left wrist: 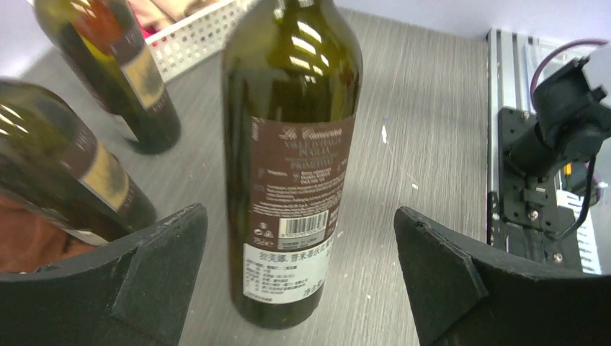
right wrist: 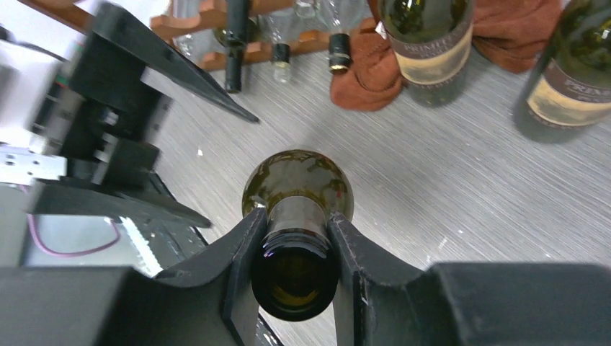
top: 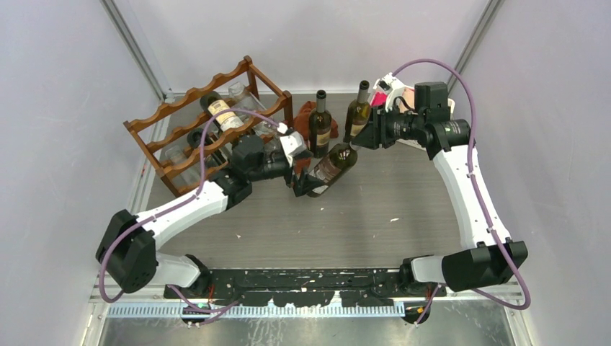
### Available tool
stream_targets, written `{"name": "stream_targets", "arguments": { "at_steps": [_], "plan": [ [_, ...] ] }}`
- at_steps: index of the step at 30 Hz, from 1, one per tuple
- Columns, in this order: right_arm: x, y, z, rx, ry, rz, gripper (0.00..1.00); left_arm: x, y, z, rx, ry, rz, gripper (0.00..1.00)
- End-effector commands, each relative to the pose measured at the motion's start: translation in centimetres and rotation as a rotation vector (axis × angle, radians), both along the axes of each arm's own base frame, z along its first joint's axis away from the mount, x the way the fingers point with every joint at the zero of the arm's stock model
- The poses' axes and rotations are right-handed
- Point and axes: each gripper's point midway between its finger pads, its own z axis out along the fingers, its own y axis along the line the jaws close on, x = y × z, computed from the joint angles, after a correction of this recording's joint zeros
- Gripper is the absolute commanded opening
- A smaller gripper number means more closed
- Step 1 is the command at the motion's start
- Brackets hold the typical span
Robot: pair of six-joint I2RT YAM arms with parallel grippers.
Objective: Put the wine bottle on the wine rack
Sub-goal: Pick up the wine bottle from the center of the board.
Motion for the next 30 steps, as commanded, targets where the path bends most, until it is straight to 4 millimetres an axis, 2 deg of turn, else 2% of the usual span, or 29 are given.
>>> {"name": "stream_targets", "arguments": {
  "at_steps": [1, 14, 15, 17, 19, 20, 21, 22, 23, 24, 26, 30],
  "plan": [
    [0.1, 2.1, 4.9, 0.201, -0.126, 0.095, 0.02, 0.6, -0.6, 0.8, -0.046, -0.133, 0.010, 1.00],
    [-1.6, 3.4, 6.6, 0.331, -0.103, 0.181, 0.01, 2.1, -0.3, -3.5, 0.039, -0.148, 0.060, 1.00],
    [-1.7, 3.5, 6.5, 0.332, -0.098, 0.183, 0.01, 2.2, -0.3, -3.7, 0.045, -0.152, 0.062, 0.99],
    [-1.7, 3.4, 6.2, 0.329, -0.088, 0.179, 0.01, 2.2, -0.3, -3.9, 0.063, -0.144, 0.050, 0.92],
    [-1.7, 3.1, 5.6, 0.321, -0.072, 0.170, 0.01, 1.8, -0.3, -4.1, 0.098, -0.119, 0.018, 0.76],
    [-1.6, 3.0, 5.2, 0.316, -0.066, 0.165, 0.01, 1.7, -0.2, -4.2, 0.115, -0.103, 0.002, 0.64],
    [-1.5, 2.8, 4.8, 0.309, -0.057, 0.161, 0.01, 1.5, -0.1, -4.2, 0.126, -0.089, -0.015, 0.39],
    [-1.5, 2.7, 4.3, 0.298, -0.052, 0.159, 0.02, 1.3, 0.0, -3.9, 0.131, -0.083, -0.027, 0.08],
    [-1.5, 2.4, 3.6, 0.282, -0.040, 0.152, 0.03, 1.2, 0.2, -3.9, 0.137, -0.080, -0.026, 0.01],
    [-1.5, 2.2, 2.9, 0.258, -0.033, 0.150, 0.06, 1.0, 0.4, -3.7, 0.138, -0.088, -0.029, 0.00],
    [-1.7, 1.7, 1.3, 0.197, -0.031, 0.166, 0.26, 0.6, 0.8, -3.3, 0.147, -0.102, -0.037, 0.00],
    [-1.7, 0.7, -0.2, 0.077, -0.065, 0.201, 0.80, -0.8, 1.2, -2.9, 0.196, -0.057, -0.097, 0.00]
  ]
}}
